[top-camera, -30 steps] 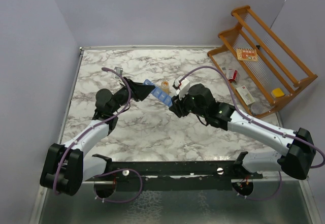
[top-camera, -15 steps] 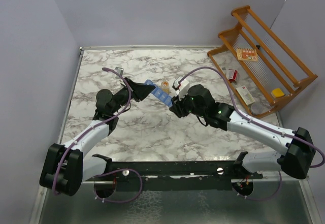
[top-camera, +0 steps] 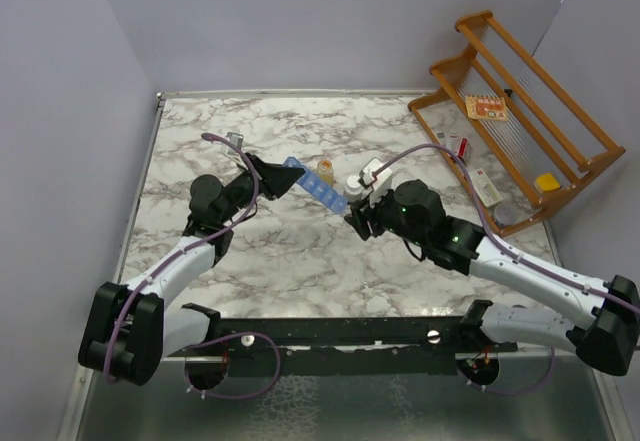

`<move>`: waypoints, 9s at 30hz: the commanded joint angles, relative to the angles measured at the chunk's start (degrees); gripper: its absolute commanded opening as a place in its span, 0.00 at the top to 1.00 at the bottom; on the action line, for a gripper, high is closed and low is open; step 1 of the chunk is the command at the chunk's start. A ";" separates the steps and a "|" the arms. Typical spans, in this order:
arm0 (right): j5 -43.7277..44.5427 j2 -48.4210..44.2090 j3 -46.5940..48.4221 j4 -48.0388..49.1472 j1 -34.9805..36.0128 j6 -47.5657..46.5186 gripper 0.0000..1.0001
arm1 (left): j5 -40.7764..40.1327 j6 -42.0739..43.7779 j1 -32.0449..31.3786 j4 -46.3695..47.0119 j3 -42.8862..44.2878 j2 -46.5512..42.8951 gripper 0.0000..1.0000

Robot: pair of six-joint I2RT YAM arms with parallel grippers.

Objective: Sort the pills into containers
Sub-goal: Pick up the pill container at the center of the board, then open the pill container, then place the pill container at the center of the board, then pick up the pill bottle at the center of the board.

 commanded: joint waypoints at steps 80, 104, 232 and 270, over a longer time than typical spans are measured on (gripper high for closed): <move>8.37 -0.74 -1.34 8.39 4.54 -5.50 0.56 | -2.61 -1.62 0.47 -2.89 -0.92 -1.77 1.00; 8.33 5.73 -1.91 11.32 4.72 -4.72 0.80 | -0.75 -3.45 0.45 -2.89 -0.14 -2.08 1.00; 10.01 24.88 8.93 15.53 -12.96 -0.36 0.25 | -11.58 17.04 2.32 -11.86 2.03 1.00 0.09; 5.31 34.21 11.09 13.43 -12.95 1.74 0.98 | -10.56 15.66 2.12 -10.58 0.73 1.81 0.11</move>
